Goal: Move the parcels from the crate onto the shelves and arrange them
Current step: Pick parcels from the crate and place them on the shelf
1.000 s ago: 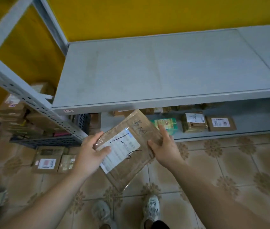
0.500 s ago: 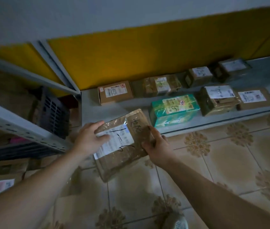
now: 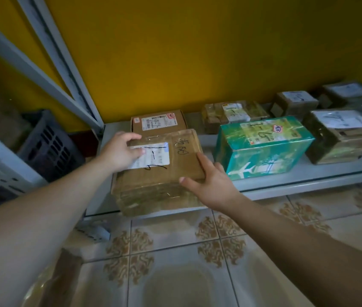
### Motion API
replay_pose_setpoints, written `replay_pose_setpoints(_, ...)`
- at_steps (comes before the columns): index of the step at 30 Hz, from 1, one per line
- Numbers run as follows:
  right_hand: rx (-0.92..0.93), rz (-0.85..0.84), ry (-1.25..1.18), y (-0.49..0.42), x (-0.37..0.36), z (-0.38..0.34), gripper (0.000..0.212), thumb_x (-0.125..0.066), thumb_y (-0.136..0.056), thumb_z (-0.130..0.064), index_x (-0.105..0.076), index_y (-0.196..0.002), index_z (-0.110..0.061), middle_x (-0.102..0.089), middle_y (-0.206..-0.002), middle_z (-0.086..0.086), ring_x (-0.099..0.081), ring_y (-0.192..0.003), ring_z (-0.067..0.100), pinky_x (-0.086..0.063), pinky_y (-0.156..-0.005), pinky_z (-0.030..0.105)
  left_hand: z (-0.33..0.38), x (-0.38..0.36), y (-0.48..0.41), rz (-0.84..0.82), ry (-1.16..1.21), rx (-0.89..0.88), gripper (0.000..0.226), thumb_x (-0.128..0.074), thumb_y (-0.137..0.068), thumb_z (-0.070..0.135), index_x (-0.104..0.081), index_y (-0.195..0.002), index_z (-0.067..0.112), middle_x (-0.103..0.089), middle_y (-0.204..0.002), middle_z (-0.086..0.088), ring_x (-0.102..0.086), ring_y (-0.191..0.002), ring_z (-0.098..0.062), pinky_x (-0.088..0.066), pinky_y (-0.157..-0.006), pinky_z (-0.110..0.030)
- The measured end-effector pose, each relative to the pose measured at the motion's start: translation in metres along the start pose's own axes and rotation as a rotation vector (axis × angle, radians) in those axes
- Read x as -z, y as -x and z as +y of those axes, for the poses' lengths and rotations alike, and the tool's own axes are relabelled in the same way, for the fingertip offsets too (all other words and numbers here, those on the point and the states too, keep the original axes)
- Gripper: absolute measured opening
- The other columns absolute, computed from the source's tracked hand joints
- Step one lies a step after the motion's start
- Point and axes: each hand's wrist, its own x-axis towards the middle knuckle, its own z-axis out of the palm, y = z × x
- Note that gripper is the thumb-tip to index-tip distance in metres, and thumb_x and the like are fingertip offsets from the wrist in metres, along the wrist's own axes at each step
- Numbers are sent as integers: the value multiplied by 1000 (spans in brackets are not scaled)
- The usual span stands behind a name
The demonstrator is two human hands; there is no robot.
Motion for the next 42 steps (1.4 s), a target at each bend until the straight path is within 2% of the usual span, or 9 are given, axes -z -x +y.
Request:
replay_pose_setpoints(3, 33, -37, 37, 3, -5, 4, 91, -59, -92, -56, 6, -155, -44, -29, -152, 1, -41, -136, 25, -37, -111, 42, 7, -1, 29, 12, -173, -90, 53, -61, -89, 46, -52, -137, 24, -34, -152, -3, -28, -140, -22, -22, -112, -33)
replay_pose_setpoints(7, 65, 13, -30, -5, -12, 3, 88, -61, -94, -47, 1, -156, -40, -33, -155, 1, -42, -137, 23, -37, -111, 38, 4, -2, 74, -282, -421, -157, 118, -17, -50, 102, -19, -151, 40, -5, -162, 10, 3, -149, -16, -10, -120, -49)
replay_pose_setpoints(12, 102, 44, -103, -25, -24, 0, 100, -67, -90, -47, 8, -155, -42, -33, -157, 0, -43, -137, 22, -37, -110, 37, -14, -3, 61, -222, -622, -196, 85, -42, -85, 73, 1, -152, 43, 10, -162, 10, 9, -149, -16, -11, -119, -49)
replay_pose_setpoints(15, 64, -19, -49, -28, -25, 12, 108, -70, -88, -47, 14, -155, -37, -24, -162, 2, -36, -143, 24, -34, -112, 38, -19, 2, 51, -221, -601, -173, 83, -44, -86, 70, 0, -151, 45, 8, -162, 12, 8, -149, -16, -10, -118, -50)
replay_pose_setpoints(18, 63, -59, 237, -27, -28, 36, 99, -64, -89, -55, 0, -159, -27, -21, -163, 2, -25, -146, 24, -28, -116, 39, -9, -4, 50, -216, -617, -133, 89, -46, -80, 77, 1, -150, 48, 11, -161, 14, 10, -149, -21, -4, -115, -58)
replay_pose_setpoints(24, 83, -121, 687, -35, -41, 74, 84, -30, -96, -69, 3, -159, -25, 7, -167, 4, 9, -153, 26, 1, -123, 41, -5, -9, 40, -205, -615, -95, 91, -44, -77, 81, 4, -148, 52, 11, -161, 15, 9, -149, -22, -9, -115, -59)
replay_pose_setpoints(30, 81, -98, 778, -37, -53, 84, 80, -13, -96, -71, 15, -157, -28, 19, -165, 6, 19, -151, 27, 12, -119, 42, -10, -5, 31, -196, -617, -108, 91, -44, -77, 80, 4, -148, 51, 10, -161, 16, 7, -149, -21, -13, -115, -58)
replay_pose_setpoints(35, 82, -97, 787, -38, -56, 86, 102, 17, -67, -79, 17, -156, -29, 22, -164, 5, 21, -150, 27, 15, -117, 41, -11, -5, 32, -189, -620, -125, 89, -44, -78, 80, 3, -149, 50, 8, -161, 15, 6, -149, -20, -16, -115, -57)
replay_pose_setpoints(42, 70, -89, 780, -39, -55, 87, 80, -14, -95, -72, 15, -157, -29, 21, -165, 5, 21, -151, 27, 14, -119, 42, -14, -8, 30, -167, -617, -127, 89, -42, -78, 81, 2, -148, 51, 6, -161, 15, 4, -149, -22, -16, -115, -58)
